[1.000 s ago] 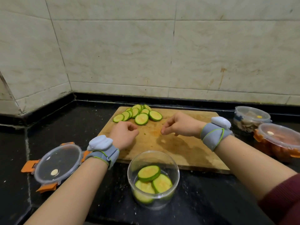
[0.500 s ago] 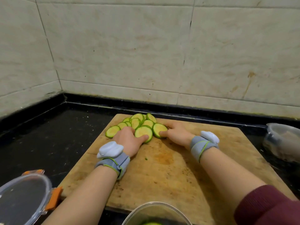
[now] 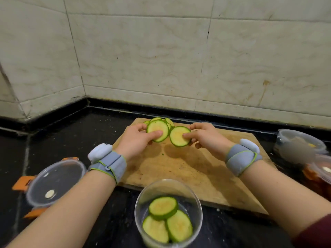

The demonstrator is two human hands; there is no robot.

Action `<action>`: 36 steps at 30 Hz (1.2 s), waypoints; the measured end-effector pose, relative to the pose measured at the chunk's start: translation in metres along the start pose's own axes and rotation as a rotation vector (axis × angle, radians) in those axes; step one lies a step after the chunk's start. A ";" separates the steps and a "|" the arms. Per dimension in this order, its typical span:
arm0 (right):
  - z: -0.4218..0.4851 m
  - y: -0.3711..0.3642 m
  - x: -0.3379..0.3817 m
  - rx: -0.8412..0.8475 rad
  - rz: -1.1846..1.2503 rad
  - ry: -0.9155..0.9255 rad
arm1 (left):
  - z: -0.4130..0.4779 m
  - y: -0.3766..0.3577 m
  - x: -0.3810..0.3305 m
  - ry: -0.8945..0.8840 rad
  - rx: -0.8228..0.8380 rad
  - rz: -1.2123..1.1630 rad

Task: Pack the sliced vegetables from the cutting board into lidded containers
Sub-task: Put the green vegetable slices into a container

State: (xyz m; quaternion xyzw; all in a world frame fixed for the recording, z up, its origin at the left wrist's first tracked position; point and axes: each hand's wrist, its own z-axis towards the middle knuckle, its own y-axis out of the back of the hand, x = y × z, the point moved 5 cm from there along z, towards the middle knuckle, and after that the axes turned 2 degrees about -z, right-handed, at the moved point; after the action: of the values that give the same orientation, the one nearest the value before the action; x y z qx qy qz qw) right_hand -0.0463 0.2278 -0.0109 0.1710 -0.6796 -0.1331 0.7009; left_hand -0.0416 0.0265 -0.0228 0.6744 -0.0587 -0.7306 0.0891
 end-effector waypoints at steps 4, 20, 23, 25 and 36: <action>-0.058 -0.006 0.015 0.121 0.051 0.039 | -0.062 0.005 -0.010 -0.019 -0.025 -0.053; -0.152 -0.073 0.026 0.420 -0.665 0.165 | -0.138 -0.004 0.017 -0.071 -0.311 0.207; -0.151 -0.078 0.024 0.364 -0.776 0.203 | -0.140 -0.004 0.016 -0.076 -0.317 0.235; -0.151 -0.076 0.026 0.350 -0.812 0.220 | -0.140 -0.004 0.016 -0.076 -0.324 0.234; -0.131 -0.020 0.027 0.102 -0.008 0.102 | -0.142 0.005 -0.004 -0.185 -0.003 -0.067</action>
State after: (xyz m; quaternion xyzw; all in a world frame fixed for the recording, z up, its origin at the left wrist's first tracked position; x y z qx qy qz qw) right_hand 0.0862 0.2063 0.0031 0.2156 -0.6481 -0.0922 0.7246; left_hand 0.1006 0.0274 -0.0301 0.6054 -0.0433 -0.7925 0.0599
